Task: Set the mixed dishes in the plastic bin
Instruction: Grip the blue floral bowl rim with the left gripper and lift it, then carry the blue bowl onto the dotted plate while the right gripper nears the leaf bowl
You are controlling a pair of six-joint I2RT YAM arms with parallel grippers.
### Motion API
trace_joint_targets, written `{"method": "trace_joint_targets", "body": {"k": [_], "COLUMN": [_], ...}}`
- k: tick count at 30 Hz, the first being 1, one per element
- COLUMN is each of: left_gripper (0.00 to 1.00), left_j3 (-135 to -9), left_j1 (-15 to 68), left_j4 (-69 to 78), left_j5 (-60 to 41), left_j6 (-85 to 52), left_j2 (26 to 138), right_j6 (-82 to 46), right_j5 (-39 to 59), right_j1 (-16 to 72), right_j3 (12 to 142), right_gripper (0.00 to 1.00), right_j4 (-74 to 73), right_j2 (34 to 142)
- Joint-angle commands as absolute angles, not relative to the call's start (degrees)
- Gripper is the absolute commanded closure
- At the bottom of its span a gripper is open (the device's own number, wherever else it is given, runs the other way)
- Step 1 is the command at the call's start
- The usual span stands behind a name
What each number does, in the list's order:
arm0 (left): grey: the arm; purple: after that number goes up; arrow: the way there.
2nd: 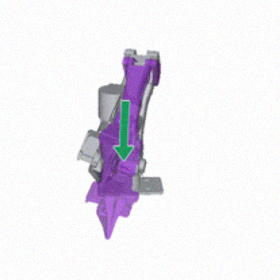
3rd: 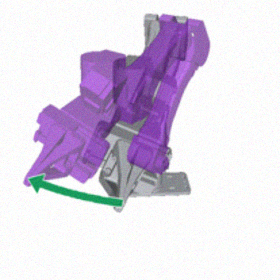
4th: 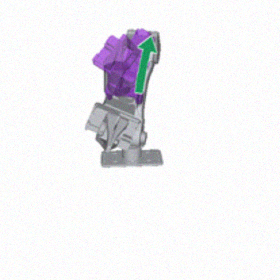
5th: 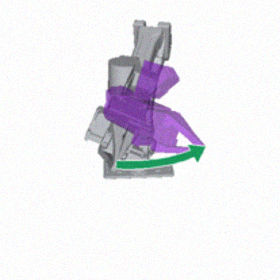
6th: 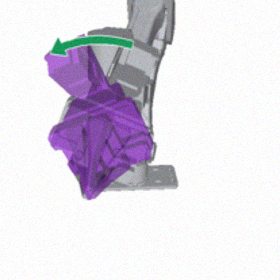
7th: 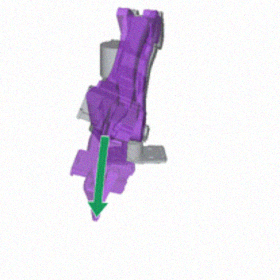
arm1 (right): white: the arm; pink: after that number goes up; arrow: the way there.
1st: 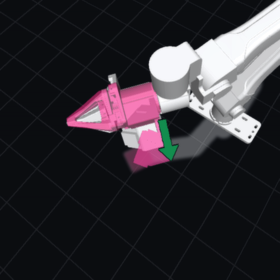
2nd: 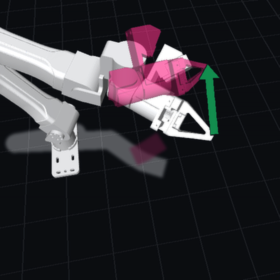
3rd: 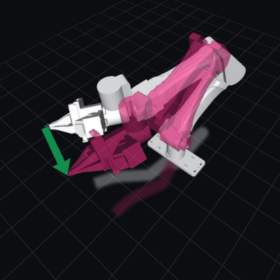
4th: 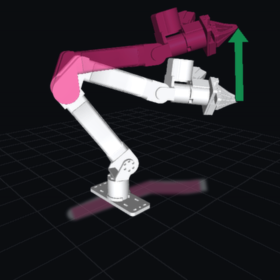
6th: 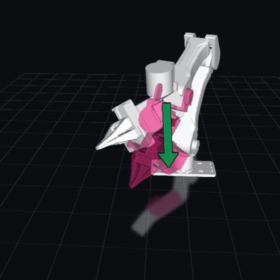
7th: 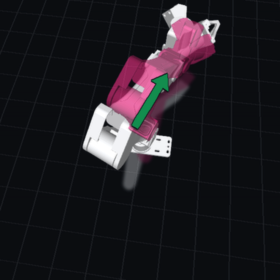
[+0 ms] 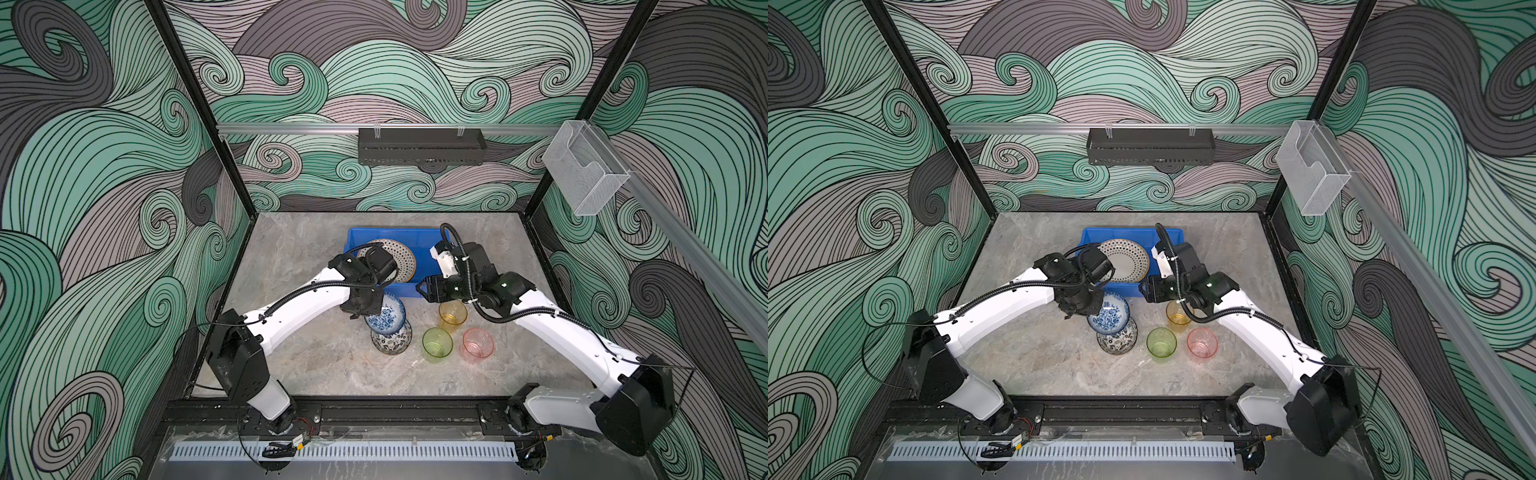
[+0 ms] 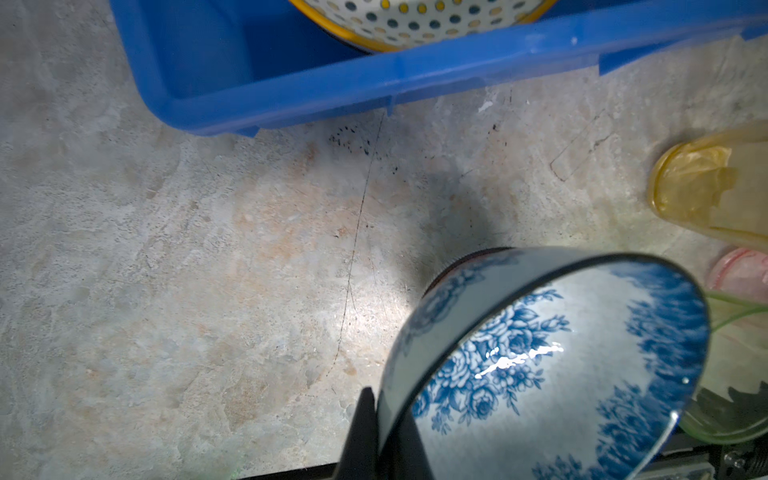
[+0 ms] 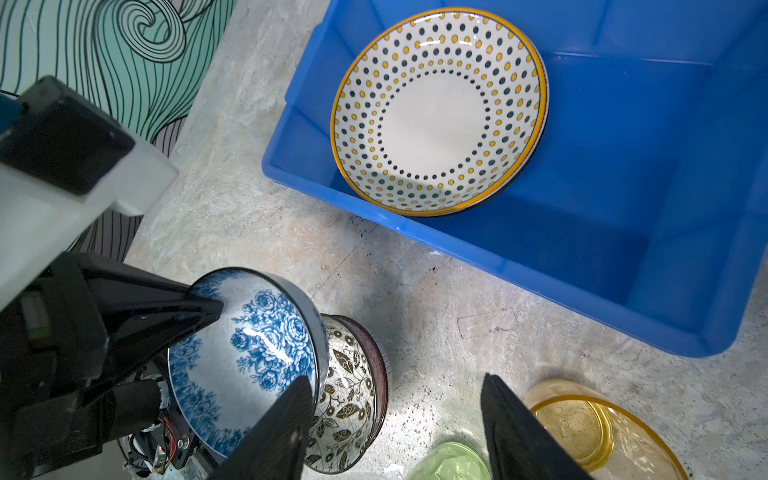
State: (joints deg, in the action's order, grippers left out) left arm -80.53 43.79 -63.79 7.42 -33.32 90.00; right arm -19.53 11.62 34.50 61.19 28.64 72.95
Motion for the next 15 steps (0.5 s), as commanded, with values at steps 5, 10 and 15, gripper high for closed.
{"method": "trace_joint_targets", "body": {"k": [5,10,15], "left_gripper": [1.0,1.0,1.0], "left_j3": [-86.66,-89.03,-92.86], "left_j1": [39.55,37.15,35.58], "left_j4": [-62.67,-60.26,-60.29], "left_j5": [10.06,9.85,11.22], "left_j6": [-32.01,-31.67,-30.44], "left_j2": [89.44,91.6,94.62], "right_j6": [-17.39,-15.83,-13.73], "right_j5": [11.01,11.5,11.86], "right_j1": [34.77,34.8,34.82], "right_j3": [59.59,59.27,59.1], "right_gripper": [0.34,0.34,0.34], "right_j4": [26.7,26.37,26.19], "right_j2": [71.35,71.2,71.02]}}
